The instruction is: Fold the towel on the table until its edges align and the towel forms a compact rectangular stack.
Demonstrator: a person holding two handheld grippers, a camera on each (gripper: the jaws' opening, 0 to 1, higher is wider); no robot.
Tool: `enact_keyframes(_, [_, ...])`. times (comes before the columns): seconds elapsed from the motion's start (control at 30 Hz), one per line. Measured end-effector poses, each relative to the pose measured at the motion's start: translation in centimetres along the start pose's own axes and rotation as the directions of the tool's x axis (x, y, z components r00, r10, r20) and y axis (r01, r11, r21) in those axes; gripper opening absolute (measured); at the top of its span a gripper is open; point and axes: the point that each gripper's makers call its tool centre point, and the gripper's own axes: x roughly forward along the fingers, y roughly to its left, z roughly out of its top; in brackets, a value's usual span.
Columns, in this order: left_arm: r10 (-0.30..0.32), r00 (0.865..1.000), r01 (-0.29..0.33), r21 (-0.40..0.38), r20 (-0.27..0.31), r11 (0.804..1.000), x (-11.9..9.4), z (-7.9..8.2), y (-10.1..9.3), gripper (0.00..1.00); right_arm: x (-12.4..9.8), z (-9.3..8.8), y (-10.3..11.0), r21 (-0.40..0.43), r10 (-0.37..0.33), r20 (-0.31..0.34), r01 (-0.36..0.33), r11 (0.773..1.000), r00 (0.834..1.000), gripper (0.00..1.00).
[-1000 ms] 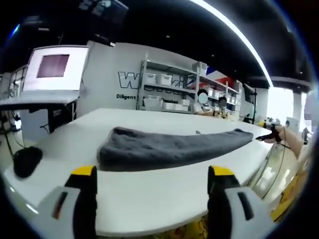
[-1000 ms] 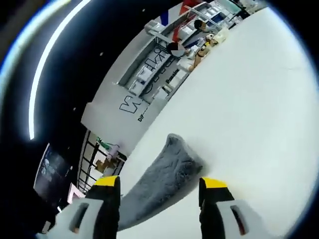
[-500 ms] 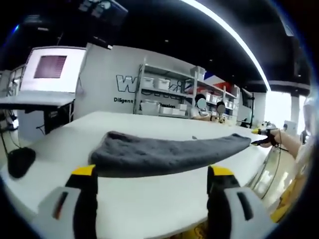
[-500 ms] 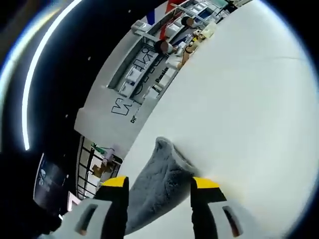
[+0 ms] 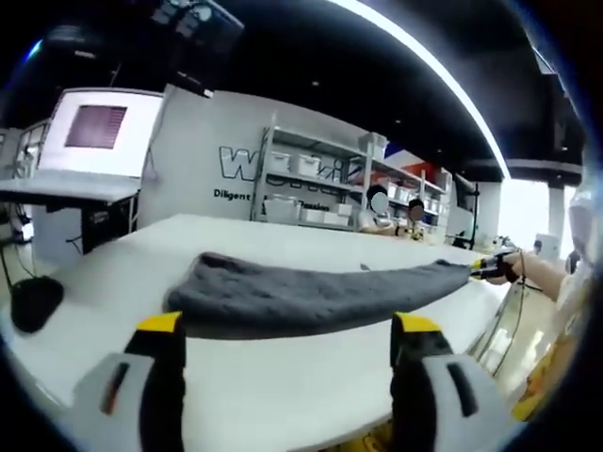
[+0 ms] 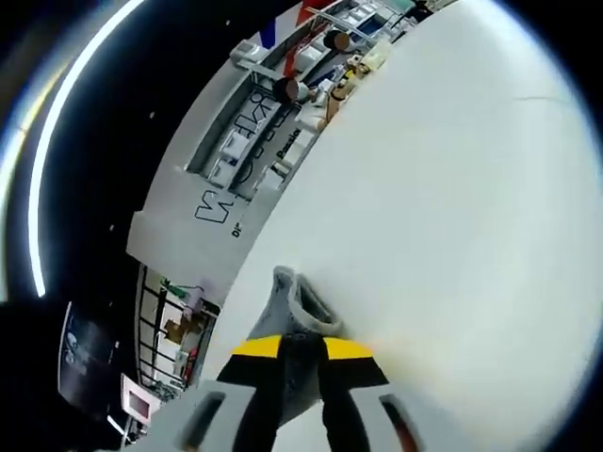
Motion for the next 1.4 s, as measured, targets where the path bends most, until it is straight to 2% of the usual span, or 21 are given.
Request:
enact_keyframes(0.07, [0.003, 1.0, -0.003, -0.001, 0.003, 1.0, -0.1, 0.0, 0.1, 0.94, 0.0, 0.2, -0.3, -0.017, -0.01, 0.004, 0.01, 1.0, 1.0, 0.05])
enact_keyframes(0.17, [0.005, 1.0, -0.005, -0.005, 0.008, 1.0, -0.3, 0.0, 0.2, 0.94, 0.0, 0.1, -0.3, -0.018, -0.009, 0.005, 0.01, 1.0, 1.0, 0.03])
enact_keyframes(0.27, [0.008, 1.0, -0.008, -0.003, 0.011, 1.0, -0.4, 0.2, 0.3, 0.93, -0.3, 0.3, 0.1, -0.122, -0.026, 0.021, 0.028, 0.992, 0.999, 0.02])
enact_keyframes(0.37, [0.012, 1.0, -0.012, 0.006, 0.01, 1.0, -0.4, 0.2, 0.4, 0.93, -0.7, 1.3, 0.9, -0.232, -0.032, 0.048, 0.042, 0.972, 0.998, 0.02])
enact_keyframes(0.47, [0.008, 1.0, -0.008, 0.013, 0.01, 1.0, -0.4, 0.3, 0.3, 0.93, -1.2, 2.8, 0.8, -0.304, -0.072, 0.095, 0.098, 0.948, 0.993, 0.02])
enact_keyframes(0.7, [-0.013, 1.0, 0.013, 0.025, -0.006, 1.0, 0.0, -0.1, -0.4, 0.93, -1.5, 5.0, 0.1, -0.302, -0.093, 0.139, 0.132, 0.944, 0.986, 0.02])
enact_keyframes(0.87, [-0.035, 0.999, 0.035, 0.026, -0.008, 0.999, 0.0, -0.2, -1.3, 0.92, -2.4, 7.9, -1.6, -0.284, -0.135, 0.203, 0.19, 0.94, 0.97, 0.02])
enact_keyframes(0.93, [-0.042, 0.999, 0.042, 0.031, -0.012, 0.999, -0.1, -0.2, -1.7, 0.92, -2.8, 9.0, -1.7, -0.293, -0.144, 0.229, 0.209, 0.933, 0.963, 0.02])
enact_keyframes(1.0, [-0.051, 0.999, 0.051, 0.034, -0.012, 0.998, -0.1, -0.2, -1.9, 0.92, -3.3, 10.3, -1.7, -0.329, -0.162, 0.268, 0.248, 0.911, 0.95, 0.02])
enact_keyframes(1.1, [-0.066, 0.998, 0.066, 0.039, -0.017, 0.997, -0.1, -0.1, -2.3, 0.92, -3.5, 11.7, -1.1, -0.336, -0.166, 0.291, 0.263, 0.905, 0.942, 0.02])
enact_keyframes(1.4, [-0.088, 0.995, 0.092, 0.07, -0.053, 0.993, 0.1, -0.6, -2.4, 0.92, -3.1, 10.7, 0.5, -0.364, -0.152, 0.272, 0.247, 0.898, 0.95, 0.02])
